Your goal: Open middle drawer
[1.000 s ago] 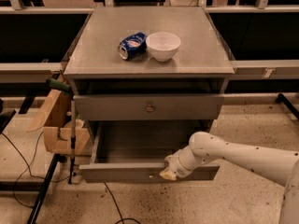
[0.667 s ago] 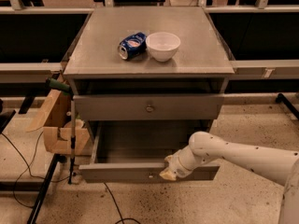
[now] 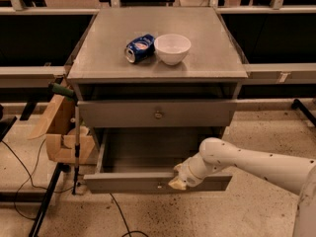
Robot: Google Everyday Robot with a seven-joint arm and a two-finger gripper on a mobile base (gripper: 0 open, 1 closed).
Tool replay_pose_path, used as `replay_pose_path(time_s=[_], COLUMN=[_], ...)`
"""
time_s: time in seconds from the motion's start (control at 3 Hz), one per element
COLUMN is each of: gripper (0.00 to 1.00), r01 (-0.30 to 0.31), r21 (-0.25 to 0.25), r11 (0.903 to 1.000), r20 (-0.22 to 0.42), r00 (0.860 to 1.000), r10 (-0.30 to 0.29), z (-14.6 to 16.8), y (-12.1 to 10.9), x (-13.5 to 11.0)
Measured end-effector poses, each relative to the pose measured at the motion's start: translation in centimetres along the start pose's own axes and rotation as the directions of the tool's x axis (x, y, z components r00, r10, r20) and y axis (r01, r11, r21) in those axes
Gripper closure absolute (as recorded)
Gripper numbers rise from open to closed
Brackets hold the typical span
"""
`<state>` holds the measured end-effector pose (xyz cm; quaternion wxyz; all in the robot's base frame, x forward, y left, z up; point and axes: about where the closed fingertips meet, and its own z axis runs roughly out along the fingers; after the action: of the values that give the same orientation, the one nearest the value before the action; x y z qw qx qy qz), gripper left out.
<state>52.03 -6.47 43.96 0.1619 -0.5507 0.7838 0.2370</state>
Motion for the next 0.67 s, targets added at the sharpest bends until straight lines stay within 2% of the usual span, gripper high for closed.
replay_pose_path(time_s=[0.33,0.67], gripper=[0.82,0.5], r01=[-0.007,-0.007], r21=[-0.006,-0.006], r11=[1.0,1.0], r20=[-0.002,-0.002], r00=[1.0,1.0], r10=[0.007,0.007], z=[0.12,-0.16], y=[0.3,-0.16], x=[0.38,0.0])
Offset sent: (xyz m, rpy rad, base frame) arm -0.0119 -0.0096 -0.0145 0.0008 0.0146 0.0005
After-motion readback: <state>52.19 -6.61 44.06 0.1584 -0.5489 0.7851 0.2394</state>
